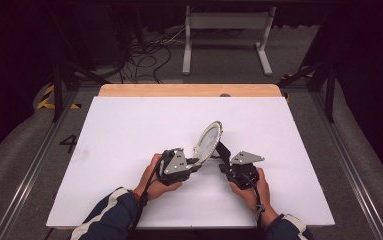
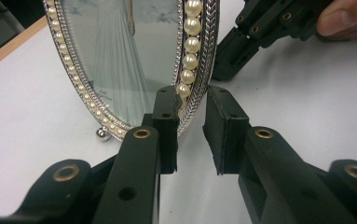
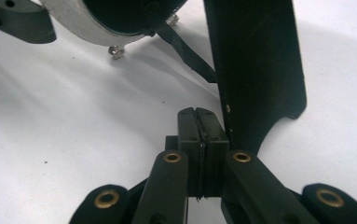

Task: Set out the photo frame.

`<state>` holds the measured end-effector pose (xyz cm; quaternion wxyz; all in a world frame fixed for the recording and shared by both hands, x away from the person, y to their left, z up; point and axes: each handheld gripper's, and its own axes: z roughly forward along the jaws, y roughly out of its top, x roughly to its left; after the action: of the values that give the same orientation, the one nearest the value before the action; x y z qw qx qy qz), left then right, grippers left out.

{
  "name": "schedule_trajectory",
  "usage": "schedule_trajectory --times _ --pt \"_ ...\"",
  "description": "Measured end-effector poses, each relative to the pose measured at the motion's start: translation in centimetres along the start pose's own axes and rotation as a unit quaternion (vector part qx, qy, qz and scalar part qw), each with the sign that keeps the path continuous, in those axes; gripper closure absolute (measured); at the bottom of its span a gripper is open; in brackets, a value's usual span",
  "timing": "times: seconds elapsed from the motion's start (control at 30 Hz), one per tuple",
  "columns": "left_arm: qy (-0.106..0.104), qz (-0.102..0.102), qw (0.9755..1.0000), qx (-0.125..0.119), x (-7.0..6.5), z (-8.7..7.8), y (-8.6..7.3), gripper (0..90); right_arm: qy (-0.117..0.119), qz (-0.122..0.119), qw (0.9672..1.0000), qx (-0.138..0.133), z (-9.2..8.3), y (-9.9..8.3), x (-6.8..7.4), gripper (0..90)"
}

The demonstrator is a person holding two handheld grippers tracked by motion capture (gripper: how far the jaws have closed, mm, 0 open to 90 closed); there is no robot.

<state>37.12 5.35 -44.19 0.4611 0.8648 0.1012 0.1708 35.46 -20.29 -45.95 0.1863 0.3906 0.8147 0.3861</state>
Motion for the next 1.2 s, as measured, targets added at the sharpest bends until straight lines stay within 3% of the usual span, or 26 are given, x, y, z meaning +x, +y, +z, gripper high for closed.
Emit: schedule_trajectory --times 0.3,0.63,1.03,1.2 --pt "-0.001 0.010 0.9999 -0.006 0.1 -0.7 0.1 74.3 -0.004 0.005 1.0000 0.002 0.0 0.0 -0.3 89.5" --pt "-0.003 -0.009 0.9999 -0.006 0.7 -3.2 -0.6 67.2 -0.001 -0.002 0.9999 -0.012 -0.9 0.6 0.0 90.0" --pt "0.006 -0.031 0.9990 0.032 0.8 -5.4 -2.6 51.1 0.014 -0.005 0.9991 -0.039 -1.7 0.9 1.0 77.1" --pt "0.017 -0.063 0.9967 0.048 0.9 -6.9 -4.4 47.5 0.015 -0.009 0.9989 -0.044 -1.7 1.0 1.5 70.0"
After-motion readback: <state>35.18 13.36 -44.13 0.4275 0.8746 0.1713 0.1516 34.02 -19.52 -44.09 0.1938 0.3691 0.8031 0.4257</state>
